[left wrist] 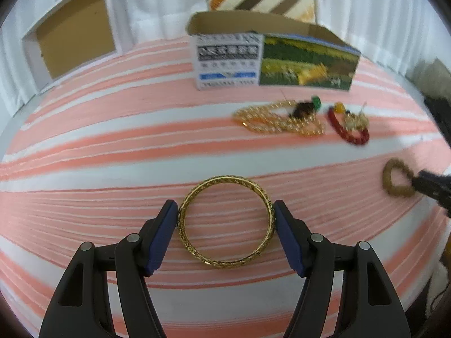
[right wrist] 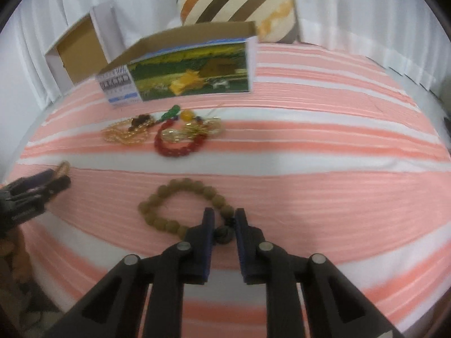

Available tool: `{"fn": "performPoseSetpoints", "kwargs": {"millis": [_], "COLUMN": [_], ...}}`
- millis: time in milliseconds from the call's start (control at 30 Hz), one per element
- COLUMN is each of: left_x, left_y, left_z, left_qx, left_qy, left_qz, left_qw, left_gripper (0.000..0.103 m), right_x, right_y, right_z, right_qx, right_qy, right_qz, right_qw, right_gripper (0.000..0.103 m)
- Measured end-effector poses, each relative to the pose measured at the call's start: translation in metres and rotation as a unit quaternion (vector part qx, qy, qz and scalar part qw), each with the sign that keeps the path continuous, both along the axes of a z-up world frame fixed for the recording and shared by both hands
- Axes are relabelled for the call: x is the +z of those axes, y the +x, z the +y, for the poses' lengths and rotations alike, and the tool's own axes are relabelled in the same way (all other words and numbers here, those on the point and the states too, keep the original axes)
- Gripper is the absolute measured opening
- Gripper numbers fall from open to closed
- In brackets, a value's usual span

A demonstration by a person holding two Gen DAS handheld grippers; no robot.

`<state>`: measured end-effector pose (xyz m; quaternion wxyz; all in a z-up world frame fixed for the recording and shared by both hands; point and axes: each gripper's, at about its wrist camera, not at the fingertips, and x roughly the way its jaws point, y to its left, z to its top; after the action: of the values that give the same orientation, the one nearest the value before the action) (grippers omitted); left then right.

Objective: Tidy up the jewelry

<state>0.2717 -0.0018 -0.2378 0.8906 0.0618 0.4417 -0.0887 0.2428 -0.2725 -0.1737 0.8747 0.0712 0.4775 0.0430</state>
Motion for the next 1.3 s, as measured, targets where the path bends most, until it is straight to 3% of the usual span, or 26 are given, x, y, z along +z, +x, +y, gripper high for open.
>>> {"fn": "performPoseSetpoints", "kwargs": {"millis": [33, 67, 133, 233, 333, 467, 633, 700, 733, 833, 967, 1033, 1300], "left_x": [0.002, 0.003, 0.004, 0.0, -0.002, -0.003, -0.005, -0.003, -0.001, 0.0, 0.002, 0.004, 0.008], "left_y": [-0.001, -0.002, -0.003, -0.005, -0.009, -0.011, -0.003, -0.001, -0.002, -0.002, -0.006, -0.008, -0.011], "left_z": [-0.002, -0.002, 0.0, 0.007, 0.012, 0.015, 0.002, 0.002, 0.003, 0.007, 0.008, 0.008, 0.003], "left_qx": [-0.003, -0.005, -0.006, -0.01, -0.015, -0.02, -0.034, -0.026, -0.019, -0.013, -0.01, -0.008, -0.008], "left_qy": [0.007, 0.007, 0.003, -0.014, -0.021, -0.023, -0.005, -0.01, -0.011, -0.022, -0.022, -0.025, -0.024], "left_qz": [-0.007, -0.008, -0.004, 0.015, 0.024, 0.031, 0.032, 0.028, 0.018, 0.015, 0.009, 0.006, 0.003], "left_qw": [0.9999, 0.9999, 1.0, 0.9997, 0.9994, 0.9991, 0.9989, 0.9992, 0.9996, 0.9996, 0.9997, 0.9996, 0.9997], "left_gripper": [0.072, 0.079, 0.088, 0.09, 0.099, 0.1, 0.1, 0.088, 0.072, 0.07, 0.07, 0.07, 0.07], "right_x": [0.002, 0.006, 0.009, 0.008, 0.003, -0.007, -0.009, -0.011, -0.011, -0.009, -0.003, 0.005, 0.007], "right_y": [-0.007, -0.013, -0.015, -0.014, -0.005, 0.008, 0.011, 0.012, 0.011, 0.007, 0.001, -0.003, 0.0], "right_z": [-0.006, -0.011, -0.015, -0.009, 0.0, 0.013, 0.028, 0.033, 0.033, 0.028, 0.019, 0.018, 0.015], "right_qx": [0.004, 0.006, 0.018, 0.054, 0.091, 0.112, 0.129, 0.132, 0.131, 0.116, 0.097, 0.091, 0.091], "right_qy": [0.016, 0.029, 0.034, 0.019, 0.015, -0.015, -0.048, -0.061, -0.064, -0.064, -0.036, -0.03, -0.043], "right_qz": [-0.008, -0.022, -0.035, -0.032, -0.022, 0.0, -0.008, -0.011, -0.015, -0.024, -0.027, -0.038, -0.028], "right_qw": [1.0, 0.999, 0.999, 0.998, 0.996, 0.994, 0.99, 0.989, 0.989, 0.991, 0.994, 0.995, 0.994], "right_gripper": [0.058, 0.064, 0.064, 0.064, 0.064, 0.064, 0.066, 0.066, 0.062, 0.024, 0.022, 0.0, 0.004]}}
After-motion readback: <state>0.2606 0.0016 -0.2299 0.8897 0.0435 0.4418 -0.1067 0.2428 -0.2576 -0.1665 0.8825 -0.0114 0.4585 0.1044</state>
